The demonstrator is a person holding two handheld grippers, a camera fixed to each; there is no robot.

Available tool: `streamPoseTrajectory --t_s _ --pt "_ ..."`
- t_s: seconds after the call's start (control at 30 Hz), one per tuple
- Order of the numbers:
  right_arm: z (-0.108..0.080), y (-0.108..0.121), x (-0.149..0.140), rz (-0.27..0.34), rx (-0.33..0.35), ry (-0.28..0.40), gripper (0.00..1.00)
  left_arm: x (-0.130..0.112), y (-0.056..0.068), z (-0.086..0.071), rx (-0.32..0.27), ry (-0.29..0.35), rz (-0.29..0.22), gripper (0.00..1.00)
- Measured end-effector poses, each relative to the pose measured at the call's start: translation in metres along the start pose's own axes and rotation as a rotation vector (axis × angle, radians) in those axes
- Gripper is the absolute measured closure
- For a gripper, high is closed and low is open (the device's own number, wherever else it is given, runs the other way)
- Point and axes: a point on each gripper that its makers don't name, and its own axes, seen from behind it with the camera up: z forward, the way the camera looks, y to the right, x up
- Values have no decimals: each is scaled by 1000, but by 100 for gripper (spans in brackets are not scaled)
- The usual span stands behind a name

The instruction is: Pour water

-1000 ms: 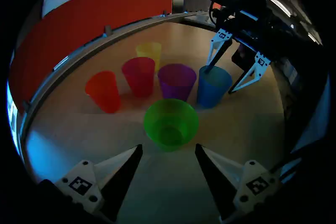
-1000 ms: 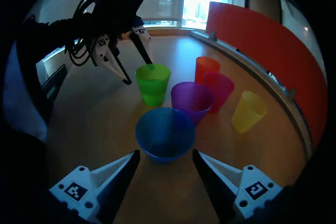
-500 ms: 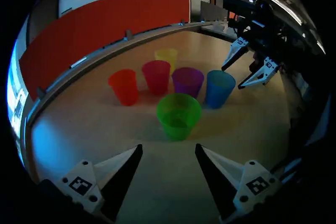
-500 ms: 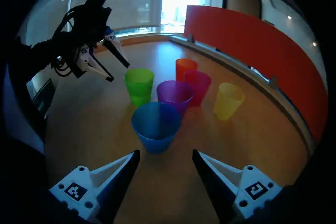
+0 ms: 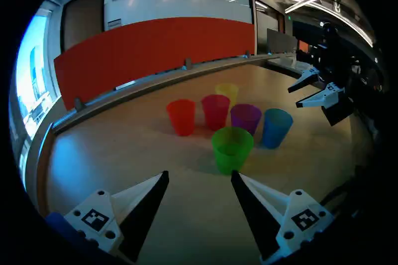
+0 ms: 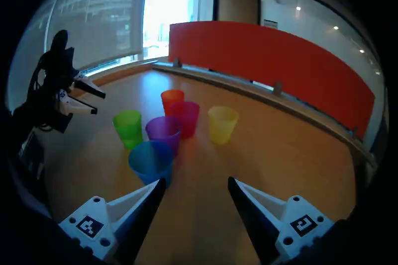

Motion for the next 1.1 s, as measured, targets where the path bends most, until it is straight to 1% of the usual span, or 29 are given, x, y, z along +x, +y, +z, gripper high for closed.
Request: streamPoseTrajectory --t_s 0.07,0.23,0.47,0.67,0.87,1.1 --pt "-5 2 7 19 -26 25 4 3 -3 -4 33 31 -20 7" --pt "-14 9 15 61 -91 58 4 7 -13 -14 101 92 -69 7" --pt "-26 36 27 138 -227 113 4 20 -28 -31 194 179 -116 7" --pt "-38 54 40 192 -313 192 4 33 -34 -42 254 249 -150 7" --pt "-48 70 40 236 -396 250 4 40 -42 -53 328 313 -181 7" --pt "-58 79 40 267 -470 325 4 47 -43 -60 374 376 -237 7"
